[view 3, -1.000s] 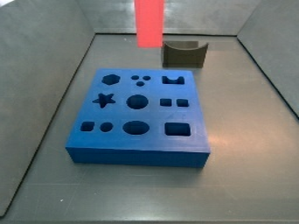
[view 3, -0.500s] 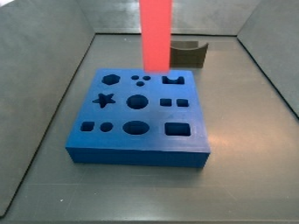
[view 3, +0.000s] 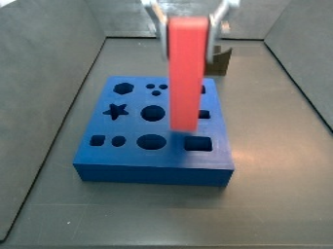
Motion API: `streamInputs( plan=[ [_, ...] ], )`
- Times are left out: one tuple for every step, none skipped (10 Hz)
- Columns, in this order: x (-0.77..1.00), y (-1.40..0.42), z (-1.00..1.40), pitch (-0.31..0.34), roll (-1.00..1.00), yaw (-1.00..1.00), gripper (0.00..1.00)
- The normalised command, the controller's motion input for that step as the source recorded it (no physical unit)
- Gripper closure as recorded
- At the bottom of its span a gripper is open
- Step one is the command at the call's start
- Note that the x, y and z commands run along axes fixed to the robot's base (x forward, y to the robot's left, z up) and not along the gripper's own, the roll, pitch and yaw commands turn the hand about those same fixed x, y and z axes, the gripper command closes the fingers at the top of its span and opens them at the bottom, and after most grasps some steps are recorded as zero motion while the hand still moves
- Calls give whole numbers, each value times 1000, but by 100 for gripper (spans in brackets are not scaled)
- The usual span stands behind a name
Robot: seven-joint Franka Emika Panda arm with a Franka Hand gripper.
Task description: Insert the rectangle object.
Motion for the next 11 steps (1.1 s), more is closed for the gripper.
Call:
streamInputs(
  plan=[
    [320, -254, -129, 164, 101, 0, 100],
    [0, 17, 0, 23, 0, 0, 100],
    [0, 0, -66, 14, 56, 0, 100],
    [191, -100, -286, 47, 10, 160, 100],
    [220, -189, -226, 59, 16, 183, 100],
    [377, -163, -183, 100, 14, 151, 100],
    [414, -134, -166, 119, 33, 103, 100],
    [369, -89, -206, 117, 43, 106, 100],
    [91, 0, -314, 69, 63, 83, 100],
    [-6, 0, -360, 0, 71, 140, 100],
    [-217, 6, -391, -21, 59, 303, 100]
  ],
)
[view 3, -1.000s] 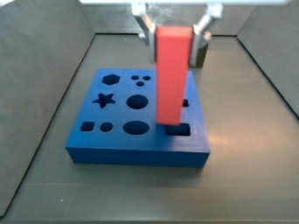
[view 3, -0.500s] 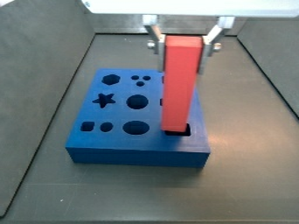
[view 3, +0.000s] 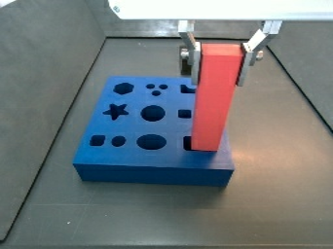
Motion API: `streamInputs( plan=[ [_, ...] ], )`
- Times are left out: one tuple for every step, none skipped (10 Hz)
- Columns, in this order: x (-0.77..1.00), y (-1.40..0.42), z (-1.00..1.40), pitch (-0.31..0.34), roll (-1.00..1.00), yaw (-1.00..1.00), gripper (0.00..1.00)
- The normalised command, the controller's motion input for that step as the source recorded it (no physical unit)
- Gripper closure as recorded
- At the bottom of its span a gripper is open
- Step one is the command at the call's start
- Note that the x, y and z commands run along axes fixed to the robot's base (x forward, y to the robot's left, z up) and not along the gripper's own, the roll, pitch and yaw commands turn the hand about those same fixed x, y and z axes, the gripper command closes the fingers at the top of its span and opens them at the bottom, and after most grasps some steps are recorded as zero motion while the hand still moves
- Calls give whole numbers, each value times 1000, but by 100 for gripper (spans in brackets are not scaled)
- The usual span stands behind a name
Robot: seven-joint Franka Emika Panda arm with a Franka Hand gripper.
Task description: Insert the rectangle object.
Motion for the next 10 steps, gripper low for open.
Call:
streamInputs(
  plan=[
    [-389, 3, -340, -54, 76, 351, 100],
    [-334, 0, -260, -40, 0, 229, 100],
    [-86, 0, -294, 0, 0, 140, 100],
    [0, 0, -386, 0, 0, 0, 100],
    [63, 0, -471, 3, 0, 0, 100],
    [106, 0, -466, 3, 0, -29, 100],
    [69, 0, -426, 0, 0, -17, 100],
    [11, 0, -291, 0, 0, -9, 100],
    [0, 0, -80, 0, 0, -69, 100],
    [0, 0, 0, 0, 0, 0, 100]
  ],
)
